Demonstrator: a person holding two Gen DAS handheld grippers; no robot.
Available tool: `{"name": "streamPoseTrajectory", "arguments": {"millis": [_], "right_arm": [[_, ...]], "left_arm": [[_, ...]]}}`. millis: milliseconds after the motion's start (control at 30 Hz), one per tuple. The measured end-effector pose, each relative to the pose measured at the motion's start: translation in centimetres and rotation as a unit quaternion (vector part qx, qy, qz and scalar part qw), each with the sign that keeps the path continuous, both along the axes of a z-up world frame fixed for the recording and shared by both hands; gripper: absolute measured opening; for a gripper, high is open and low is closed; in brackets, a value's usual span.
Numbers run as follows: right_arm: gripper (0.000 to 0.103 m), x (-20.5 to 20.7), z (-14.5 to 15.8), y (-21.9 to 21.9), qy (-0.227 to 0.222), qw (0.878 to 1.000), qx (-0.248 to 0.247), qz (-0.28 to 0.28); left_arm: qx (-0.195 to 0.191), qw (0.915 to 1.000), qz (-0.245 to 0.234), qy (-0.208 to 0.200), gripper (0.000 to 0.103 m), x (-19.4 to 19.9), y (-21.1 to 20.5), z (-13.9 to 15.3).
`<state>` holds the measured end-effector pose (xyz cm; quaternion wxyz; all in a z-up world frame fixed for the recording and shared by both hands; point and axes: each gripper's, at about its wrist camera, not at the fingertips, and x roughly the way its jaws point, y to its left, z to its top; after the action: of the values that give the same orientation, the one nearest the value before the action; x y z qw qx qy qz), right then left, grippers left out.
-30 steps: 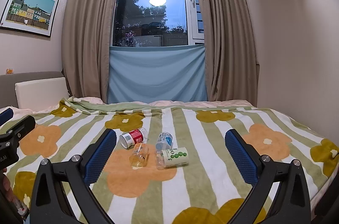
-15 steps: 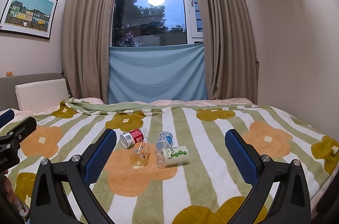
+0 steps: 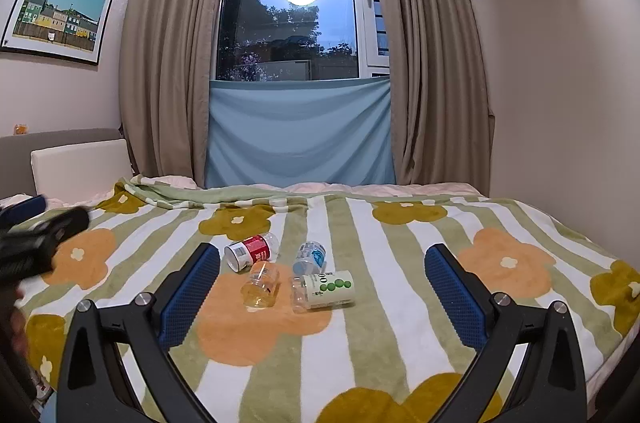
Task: Flip cup upside down
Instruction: 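Move the left tool down over the orange-labelled clear bottle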
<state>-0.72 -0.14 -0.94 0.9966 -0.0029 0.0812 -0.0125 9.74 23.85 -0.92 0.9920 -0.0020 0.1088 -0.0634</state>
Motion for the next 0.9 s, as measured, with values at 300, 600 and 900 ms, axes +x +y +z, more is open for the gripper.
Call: {"name": "streamPoseTrajectory", "arguments": {"millis": [300,600,900], "right_arm": [[0.103,0.5,-2.2,-3.0,0.018,0.998,0.052,0.007],[0.103,1.5,-4.1,-6.6,0.039,0.994,0.097,0.010],[0.103,2.5,-4.0,-9.7,0.039,0.991,0.130,0.008]], "left_arm": [[0.015,0.9873,-0.060,0.146,0.103,16.1,-3.5,-2.0],[0.047,0.9408,-0.069,0.329,0.101,29.3,-9.3,-9.8],[0.076,0.9104,-0.072,0.400,0.101,33.7,-11.9,-14.1]]}}
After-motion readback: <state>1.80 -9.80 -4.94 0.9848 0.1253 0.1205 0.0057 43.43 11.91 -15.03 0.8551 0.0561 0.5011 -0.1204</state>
